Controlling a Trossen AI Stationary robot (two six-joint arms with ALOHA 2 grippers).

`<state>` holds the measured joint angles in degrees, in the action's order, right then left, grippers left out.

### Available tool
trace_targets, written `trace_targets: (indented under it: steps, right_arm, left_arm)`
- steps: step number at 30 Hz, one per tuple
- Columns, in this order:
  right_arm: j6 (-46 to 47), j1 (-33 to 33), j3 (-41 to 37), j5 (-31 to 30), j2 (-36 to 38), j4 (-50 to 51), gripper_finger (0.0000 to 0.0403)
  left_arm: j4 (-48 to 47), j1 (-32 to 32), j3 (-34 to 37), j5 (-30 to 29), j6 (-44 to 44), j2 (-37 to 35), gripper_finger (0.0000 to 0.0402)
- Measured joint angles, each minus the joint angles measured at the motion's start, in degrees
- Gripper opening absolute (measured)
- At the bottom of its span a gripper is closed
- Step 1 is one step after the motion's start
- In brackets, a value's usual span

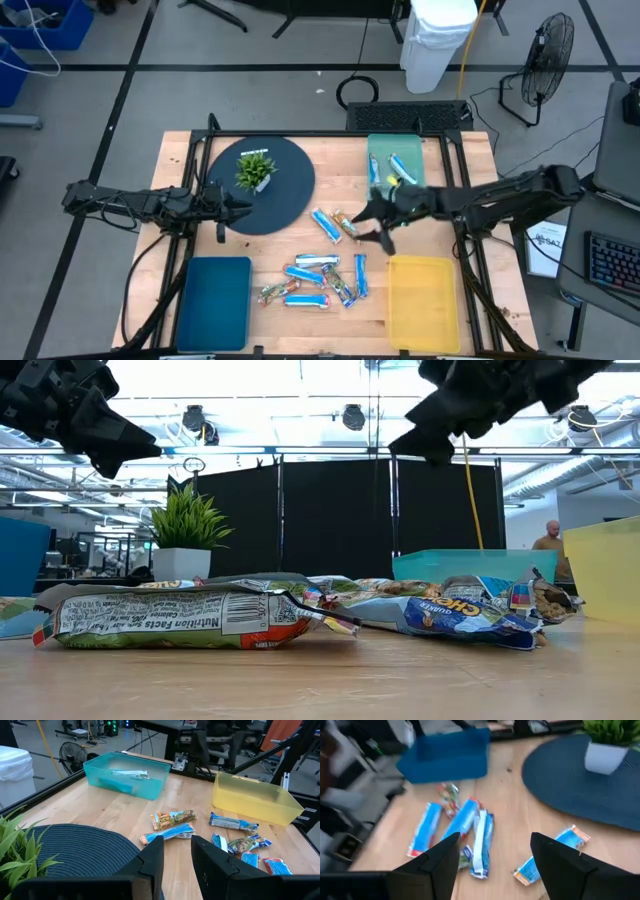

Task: Pick and place Granola Bars by type
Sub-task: Put the yellow granola bar into the green bin

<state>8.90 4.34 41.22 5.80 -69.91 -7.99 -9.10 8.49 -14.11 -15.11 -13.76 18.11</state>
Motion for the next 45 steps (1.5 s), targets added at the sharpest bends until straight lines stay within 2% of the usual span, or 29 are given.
trace_targets:
  steps: [5, 8, 13, 19, 32, 45]
  right_arm:
    - [4.8, 3.6, 9.7, -15.7, -8.2, 17.7, 0.0233]
    - [10.5, 3.7, 13.3, -19.1, -14.1, 25.3, 0.0233]
    - [16.6, 3.7, 14.5, -19.1, -21.8, 27.7, 0.0233]
    - [18.5, 3.6, 14.5, -19.1, -26.3, 27.6, 0.0233]
    - [21.0, 3.6, 14.3, -19.2, -26.9, 27.3, 0.0228]
    - [21.9, 3.6, 10.8, -19.2, -26.9, 22.5, 0.0161]
  left_arm:
    - [0.2, 0.0, 0.0, 0.0, 0.0, 0.0, 0.0102]
    - [0.3, 0.0, 0.0, 0.0, 0.1, 0.0, 0.0102]
    - [0.4, 0.0, 0.0, 0.0, 0.1, 0.0, 0.0102]
    - [0.4, 0.0, 0.0, 0.0, 0.1, 0.0, 0.0102]
    - [0.4, 0.0, 0.0, 0.0, 0.1, 0.0, 0.0102]
    - [0.3, 0.0, 0.0, 0.0, 0.0, 0.0, 0.0102]
